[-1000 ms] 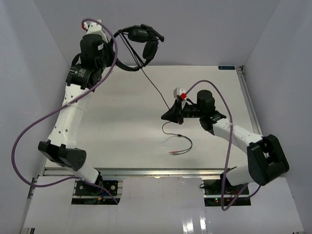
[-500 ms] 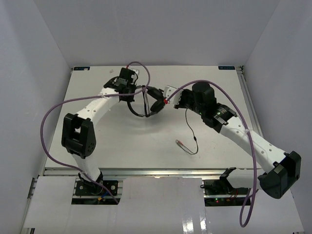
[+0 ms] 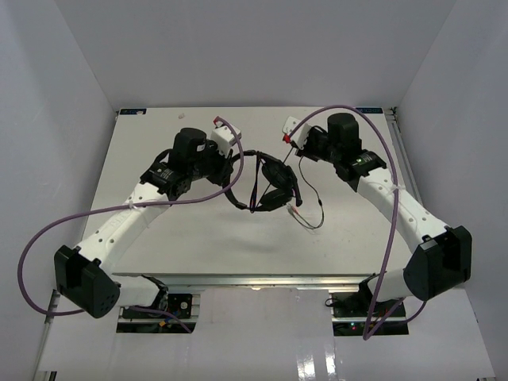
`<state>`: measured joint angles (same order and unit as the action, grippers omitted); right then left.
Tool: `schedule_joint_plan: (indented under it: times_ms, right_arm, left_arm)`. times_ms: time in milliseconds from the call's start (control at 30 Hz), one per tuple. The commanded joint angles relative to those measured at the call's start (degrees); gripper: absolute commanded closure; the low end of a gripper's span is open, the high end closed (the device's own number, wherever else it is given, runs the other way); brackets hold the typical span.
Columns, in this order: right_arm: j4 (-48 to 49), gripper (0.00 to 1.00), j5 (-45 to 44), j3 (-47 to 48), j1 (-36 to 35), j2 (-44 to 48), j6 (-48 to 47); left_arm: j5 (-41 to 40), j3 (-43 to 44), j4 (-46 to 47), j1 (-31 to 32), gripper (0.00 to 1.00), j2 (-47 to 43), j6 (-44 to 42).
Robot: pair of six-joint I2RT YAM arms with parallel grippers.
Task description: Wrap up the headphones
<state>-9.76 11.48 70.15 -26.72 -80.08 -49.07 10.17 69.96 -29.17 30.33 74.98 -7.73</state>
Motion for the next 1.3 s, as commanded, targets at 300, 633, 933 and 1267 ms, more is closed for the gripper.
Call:
schedule_joint_plan:
  times_ms: [300,633,933,1267]
  right_arm:
    - [7.12,0.92,16.56,11.37,4.92,-6.18,17.12]
    - [9.10,0.92,16.78,5.36,4.92,-7.85,18.44]
    - [12.41,0.92,23.91,0.32,5.35,-9.01,23.51]
    - [34.62,0.80,46.45,-10.79,5.59,-13.34,44.72]
  left_arm:
    - [18.14,-1.79,-0.39,4.57,1.00,3.41,-2.29]
    - [18.49,0.17,0.12,5.44,1.00,1.44,-0.58]
    - [19.54,-0.44,3.27,5.44,1.00,-5.20,3.71]
    - [14.74,7.70,3.84,5.44,1.00,-7.91,12.20]
